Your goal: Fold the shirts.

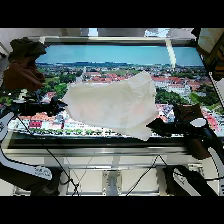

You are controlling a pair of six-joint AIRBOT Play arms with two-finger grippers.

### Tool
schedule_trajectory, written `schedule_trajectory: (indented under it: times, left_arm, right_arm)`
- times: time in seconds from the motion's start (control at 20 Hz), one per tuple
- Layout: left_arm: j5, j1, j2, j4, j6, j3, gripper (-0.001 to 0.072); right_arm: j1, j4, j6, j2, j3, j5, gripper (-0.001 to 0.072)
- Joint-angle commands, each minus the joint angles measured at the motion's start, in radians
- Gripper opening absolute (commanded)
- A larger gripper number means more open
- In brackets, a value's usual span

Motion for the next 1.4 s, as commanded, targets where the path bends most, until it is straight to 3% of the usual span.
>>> schedule_trajectory:
  times: [0.0,0.6,0.65,1.25,1.35]
  left_arm:
    - [-0.021,0.001,0.0,0.039,0.002,0.001,0.0496]
    - [-0.026,0.106,0.001,0.034,-0.002,0.001,0.048]
    - [-0.005,0.104,0.001,0.033,-0.002,0.001,0.0455]
    - [0.144,-0.028,0.0,0.012,-0.067,0.001,0.0452]
    - [0.16,-0.031,0.0,0.012,-0.083,0.001,0.0261]
  right_arm:
    - [0.0,-0.001,0.001,0.0,0.0,0.018,0.0447]
    - [0.0,-0.004,0.023,0.0,0.0,0.024,0.0446]
    - [0.0,-0.004,0.023,0.0,0.0,0.023,0.0446]
    - [0.0,0.008,0.027,0.0,0.0,0.005,0.0446]
    - [0.0,0.008,0.026,0.0,0.0,0.016,0.0446]
